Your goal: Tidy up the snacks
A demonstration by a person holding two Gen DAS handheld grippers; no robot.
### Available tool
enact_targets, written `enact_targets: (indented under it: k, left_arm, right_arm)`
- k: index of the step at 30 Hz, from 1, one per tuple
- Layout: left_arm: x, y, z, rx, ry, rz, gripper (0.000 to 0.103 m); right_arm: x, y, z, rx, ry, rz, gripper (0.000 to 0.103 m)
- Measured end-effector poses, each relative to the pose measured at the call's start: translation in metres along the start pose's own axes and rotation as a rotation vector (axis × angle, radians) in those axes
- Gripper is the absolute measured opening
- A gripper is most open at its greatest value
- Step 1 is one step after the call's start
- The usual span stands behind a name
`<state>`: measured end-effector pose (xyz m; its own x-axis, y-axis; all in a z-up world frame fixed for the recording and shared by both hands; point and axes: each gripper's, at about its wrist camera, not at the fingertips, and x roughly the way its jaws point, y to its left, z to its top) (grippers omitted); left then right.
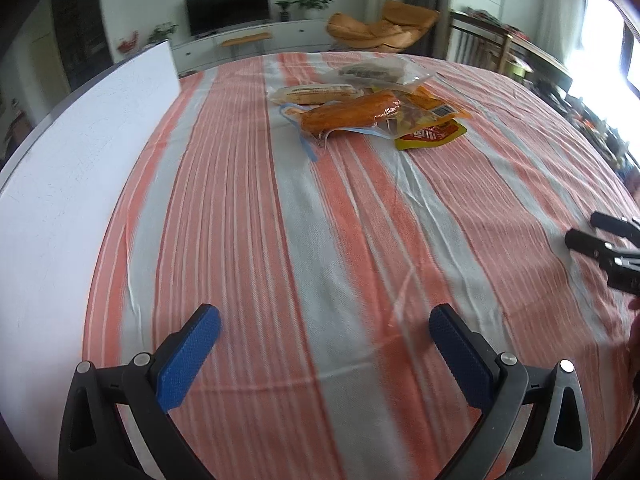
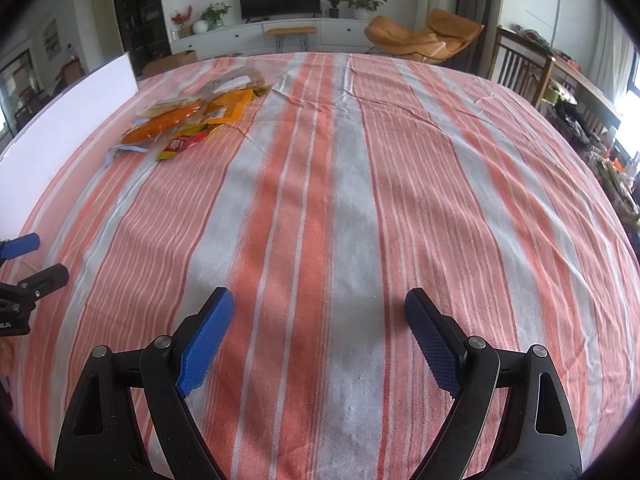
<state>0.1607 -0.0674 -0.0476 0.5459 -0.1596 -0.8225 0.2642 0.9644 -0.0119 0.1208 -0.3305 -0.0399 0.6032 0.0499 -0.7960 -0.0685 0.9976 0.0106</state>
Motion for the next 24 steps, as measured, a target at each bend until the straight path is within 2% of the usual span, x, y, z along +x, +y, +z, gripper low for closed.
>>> enact_targets:
  k: [6,17,21,23,24]
  left_arm:
    - [-0.001,0.028,0.000,-0.092,-0.012,0.058,0.103]
    - [0.000,0.027,-0.001,-0.092,-0.012,0.063,0.103]
    - [0.000,0.027,-0.001,-0.092,-0.012,0.063,0.103]
    - [0.000,0.027,-0.001,-0.092,-0.012,0.063,0.103]
    - [0.000,0.027,-0.001,-0.092,-0.012,0.063,0.103]
  right_arm:
    - [-0.001,-0.007,-0.002,0.030,-0.001,-0.021,0.089]
    - [-0.002,-0.007,-0.002,0.033,0.000,-0.022,0.090]
    - [0.000,-0.004,0.000,0.039,0.005,-0.025,0.093]
    - [0.002,-0.002,0.003,0.027,0.021,-0.017,0.093]
    - [0.005,0.000,0.010,-0.004,0.057,0.010,0.093]
